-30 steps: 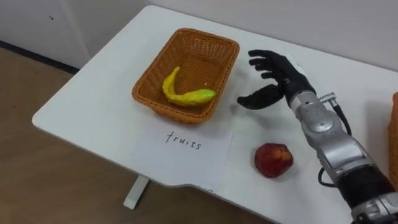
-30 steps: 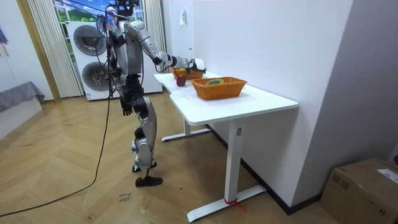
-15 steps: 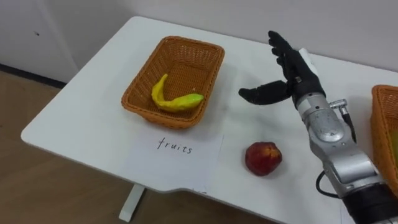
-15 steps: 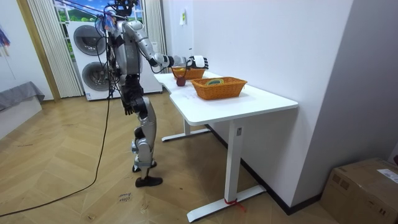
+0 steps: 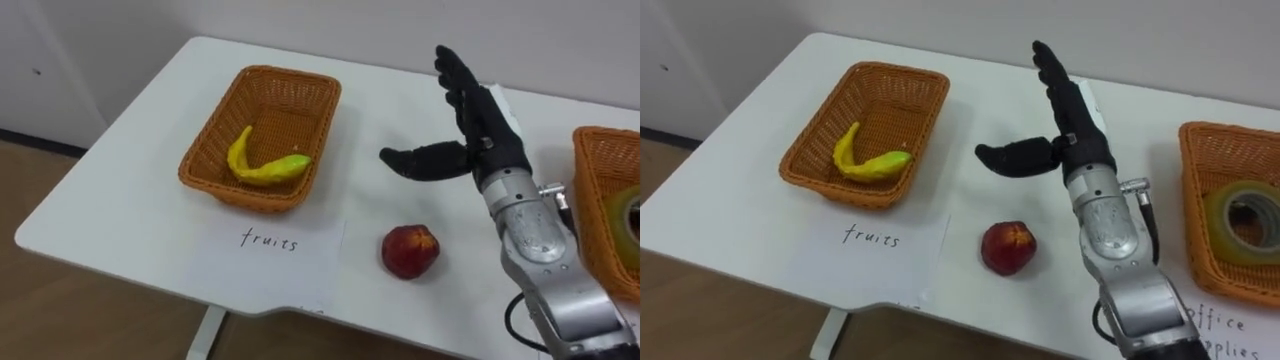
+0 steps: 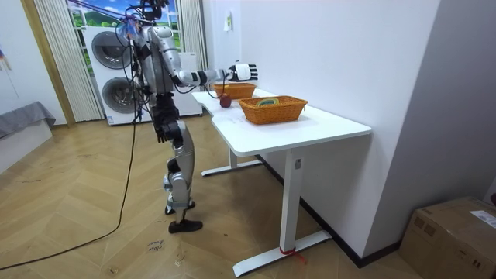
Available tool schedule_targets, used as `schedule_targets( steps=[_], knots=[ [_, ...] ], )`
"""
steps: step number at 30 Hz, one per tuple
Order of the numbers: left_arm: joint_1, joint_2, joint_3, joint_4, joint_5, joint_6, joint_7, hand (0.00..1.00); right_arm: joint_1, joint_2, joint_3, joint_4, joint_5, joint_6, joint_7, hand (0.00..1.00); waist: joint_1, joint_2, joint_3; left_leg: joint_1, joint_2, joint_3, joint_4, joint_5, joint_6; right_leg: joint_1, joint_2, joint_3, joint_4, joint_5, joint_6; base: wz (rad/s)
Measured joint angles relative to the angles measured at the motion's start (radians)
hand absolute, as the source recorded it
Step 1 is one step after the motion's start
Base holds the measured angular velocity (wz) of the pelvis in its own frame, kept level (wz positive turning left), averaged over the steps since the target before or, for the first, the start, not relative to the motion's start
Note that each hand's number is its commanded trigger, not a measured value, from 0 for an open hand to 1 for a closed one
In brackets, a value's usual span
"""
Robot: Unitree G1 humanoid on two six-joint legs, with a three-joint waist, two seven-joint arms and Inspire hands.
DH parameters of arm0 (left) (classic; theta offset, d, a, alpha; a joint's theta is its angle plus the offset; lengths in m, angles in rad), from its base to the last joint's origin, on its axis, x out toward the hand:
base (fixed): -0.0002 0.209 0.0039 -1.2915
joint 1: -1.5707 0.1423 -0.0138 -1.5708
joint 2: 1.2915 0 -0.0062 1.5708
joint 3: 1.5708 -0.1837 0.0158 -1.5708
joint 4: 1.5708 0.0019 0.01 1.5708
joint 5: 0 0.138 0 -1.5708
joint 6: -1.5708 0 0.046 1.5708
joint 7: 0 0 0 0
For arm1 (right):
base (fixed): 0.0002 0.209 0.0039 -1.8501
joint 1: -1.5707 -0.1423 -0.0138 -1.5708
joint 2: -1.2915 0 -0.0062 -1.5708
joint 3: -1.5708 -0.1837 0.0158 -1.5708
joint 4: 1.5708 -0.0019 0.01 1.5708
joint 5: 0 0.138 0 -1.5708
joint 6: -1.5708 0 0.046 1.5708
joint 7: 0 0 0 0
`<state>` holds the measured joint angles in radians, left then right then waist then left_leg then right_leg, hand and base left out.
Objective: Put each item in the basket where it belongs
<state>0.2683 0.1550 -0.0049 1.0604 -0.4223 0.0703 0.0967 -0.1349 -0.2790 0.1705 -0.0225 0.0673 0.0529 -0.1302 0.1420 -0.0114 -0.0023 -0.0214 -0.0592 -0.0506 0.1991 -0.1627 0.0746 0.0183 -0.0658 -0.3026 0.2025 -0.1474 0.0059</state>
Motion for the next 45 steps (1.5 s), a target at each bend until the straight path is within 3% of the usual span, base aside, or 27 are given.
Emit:
schedule_targets(
  steps=[4, 8, 11, 20, 25, 31, 38, 45],
  knots=[
    [0.006, -0.013, 0.0, 0.002, -0.011, -0.006, -0.021, 0.0, 0.069, 0.049, -0.001, -0.08, -0.015, -0.008, 0.002, 0.0, -0.009, 0.015, -0.0003, 0.003, 0.001, 0.01, -0.003, -0.002, 0.002, -0.002, 0.0, 0.007, 0.0, 0.0, 0.001, -0.06],
    [0.007, -0.022, 0.0, 0.003, -0.048, -0.014, -0.021, 0.0, 0.091, 0.07, 0.001, -0.08, -0.025, -0.008, 0.003, 0.0, -0.02, 0.028, -0.0089, -0.003, 0.002, 0.018, -0.004, -0.002, 0.002, -0.012, 0.0, 0.017, 0.003, 0.0, 0.001, -0.06],
    [0.008, -0.025, -0.001, 0.01, -0.05, -0.025, -0.02, 0.0, 0.104, 0.081, 0.001, -0.08, -0.025, -0.008, 0.013, 0.0, -0.034, 0.03, -0.0085, -0.004, 0.004, 0.02, -0.006, -0.001, 0.002, -0.016, 0.002, 0.019, 0.004, 0.001, 0.0, 0.0],
    [-0.002, -0.029, -0.002, 0.01, -0.056, -0.039, -0.019, 0.0, 0.202, 0.085, 0.004, -0.08, -0.02, -0.01, 0.049, 0.0, -0.03, 0.04, -0.0021, -0.008, 0.011, 0.046, -0.011, -0.002, 0.001, -0.031, 0.007, 0.033, 0.003, 0.006, -0.004, -0.08],
    [-0.025, -0.028, -0.004, 0.022, -0.057, -0.062, -0.026, 0.0, 0.206, 0.085, 0.007, -0.075, -0.036, -0.022, 0.048, 0.0, -0.031, 0.047, 0.0046, -0.022, 0.012, 0.051, -0.012, -0.001, 0.001, -0.049, 0.013, 0.053, 0.001, 0.013, -0.004, -0.07],
    [-0.025, -0.029, -0.02, 0.023, -0.07, -0.074, -0.04, 0.0, 0.221, 0.085, 0.02, -0.032, -0.035, -0.054, 0.044, 0.0, -0.032, 0.039, 0.0052, -0.022, 0.013, 0.057, -0.015, -0.001, 0.001, -0.054, 0.014, 0.055, 0.001, 0.013, -0.004, -0.02],
    [-0.028, -0.024, -0.021, 0.024, -0.078, -0.085, -0.051, 0.0, 0.238, 0.086, 0.063, 0.02, -0.03, -0.056, 0.053, 0.0, -0.031, 0.018, 0.0053, -0.021, 0.013, 0.057, -0.017, -0.001, 0.001, -0.052, 0.013, 0.054, 0.001, 0.013, -0.004, 0.0],
    [-0.028, -0.019, -0.03, 0.024, -0.083, -0.094, -0.062, 0.0, 0.238, 0.087, 0.088, 0.046, -0.029, -0.065, 0.06, 0.0, -0.031, 0.014, 0.0072, -0.02, 0.012, 0.055, -0.011, -0.002, 0.001, -0.047, 0.013, 0.053, -0.001, 0.012, -0.004, 0.0]
  ],
)
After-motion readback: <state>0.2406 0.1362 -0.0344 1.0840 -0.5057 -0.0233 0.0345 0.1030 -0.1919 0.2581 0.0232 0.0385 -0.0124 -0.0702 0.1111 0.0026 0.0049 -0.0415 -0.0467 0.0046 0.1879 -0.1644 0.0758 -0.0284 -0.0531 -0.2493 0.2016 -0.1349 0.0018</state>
